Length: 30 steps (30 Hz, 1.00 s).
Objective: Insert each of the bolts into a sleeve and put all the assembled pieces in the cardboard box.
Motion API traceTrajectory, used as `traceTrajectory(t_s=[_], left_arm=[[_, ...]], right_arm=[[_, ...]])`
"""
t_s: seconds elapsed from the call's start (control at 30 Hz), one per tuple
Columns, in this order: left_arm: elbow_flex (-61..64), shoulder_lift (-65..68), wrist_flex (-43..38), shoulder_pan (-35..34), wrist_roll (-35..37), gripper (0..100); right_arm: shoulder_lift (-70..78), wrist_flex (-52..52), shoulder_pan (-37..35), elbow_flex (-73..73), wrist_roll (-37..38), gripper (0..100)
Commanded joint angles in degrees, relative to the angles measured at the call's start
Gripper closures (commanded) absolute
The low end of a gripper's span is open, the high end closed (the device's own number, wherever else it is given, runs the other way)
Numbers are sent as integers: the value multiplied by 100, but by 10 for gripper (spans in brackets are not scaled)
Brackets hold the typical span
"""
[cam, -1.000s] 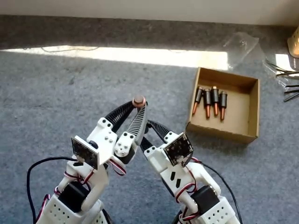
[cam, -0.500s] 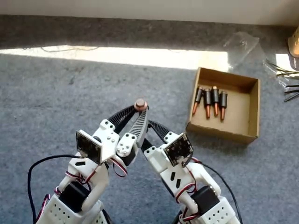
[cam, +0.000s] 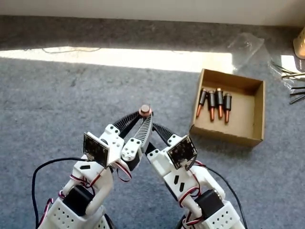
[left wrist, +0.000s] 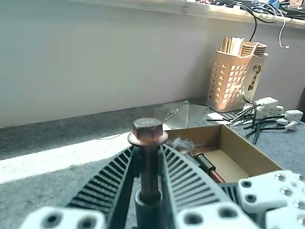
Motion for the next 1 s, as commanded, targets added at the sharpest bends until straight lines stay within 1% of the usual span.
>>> traceTrajectory(t_s=[0.0,0.17,0.4,0.7,0.8,0.97], left_arm=[[-48,-75,26,-75,-9,993],[-48,-75,35,-268,-9,993],[13,-75,334,-233,-9,993],[13,-75,448,-233,-9,993],[-22,-75,668,-233,-9,993],[-40,-75,686,-233,-9,993]], right_arm=[[-31,-224,75,760,79,995],[-31,-224,75,760,79,995],[-31,-224,75,760,79,995],[-31,-224,75,760,79,995],[-31,-224,75,760,79,995],[-31,-224,75,760,79,995]])
